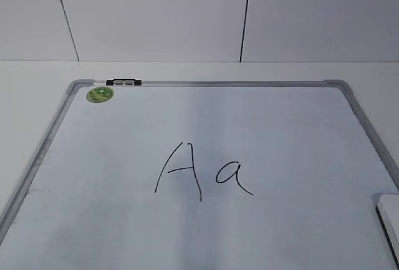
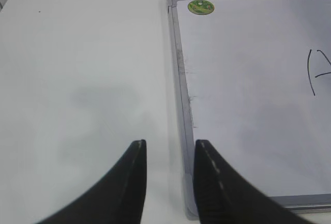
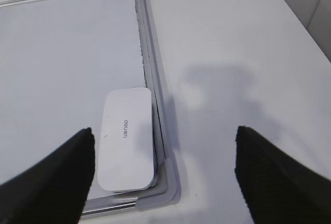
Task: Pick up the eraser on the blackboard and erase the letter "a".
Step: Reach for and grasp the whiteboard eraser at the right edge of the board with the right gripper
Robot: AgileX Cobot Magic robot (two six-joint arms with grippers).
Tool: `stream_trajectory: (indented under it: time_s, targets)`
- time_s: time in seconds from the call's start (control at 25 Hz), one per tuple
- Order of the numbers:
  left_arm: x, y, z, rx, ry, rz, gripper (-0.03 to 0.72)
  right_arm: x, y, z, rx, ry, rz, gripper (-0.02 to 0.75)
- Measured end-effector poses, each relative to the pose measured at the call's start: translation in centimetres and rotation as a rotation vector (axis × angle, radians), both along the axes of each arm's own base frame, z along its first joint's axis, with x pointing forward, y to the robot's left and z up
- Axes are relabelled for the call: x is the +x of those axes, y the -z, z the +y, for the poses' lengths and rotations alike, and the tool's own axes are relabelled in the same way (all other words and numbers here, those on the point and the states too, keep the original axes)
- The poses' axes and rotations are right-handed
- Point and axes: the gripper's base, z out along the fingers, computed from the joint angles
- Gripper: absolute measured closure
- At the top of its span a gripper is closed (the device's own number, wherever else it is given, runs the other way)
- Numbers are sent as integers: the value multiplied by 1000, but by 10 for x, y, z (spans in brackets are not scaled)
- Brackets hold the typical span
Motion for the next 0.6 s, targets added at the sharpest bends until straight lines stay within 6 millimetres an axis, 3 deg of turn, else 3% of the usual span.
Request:
stream_trajectory:
  time_s: [0.32, 0.6]
  targets:
    - [0, 0, 0, 0, 0, 0, 453, 3, -1, 2, 20, -14, 14, 66]
    - [0, 0, 0, 0, 0, 0, 454, 28, -1, 4, 47, -26, 172, 70]
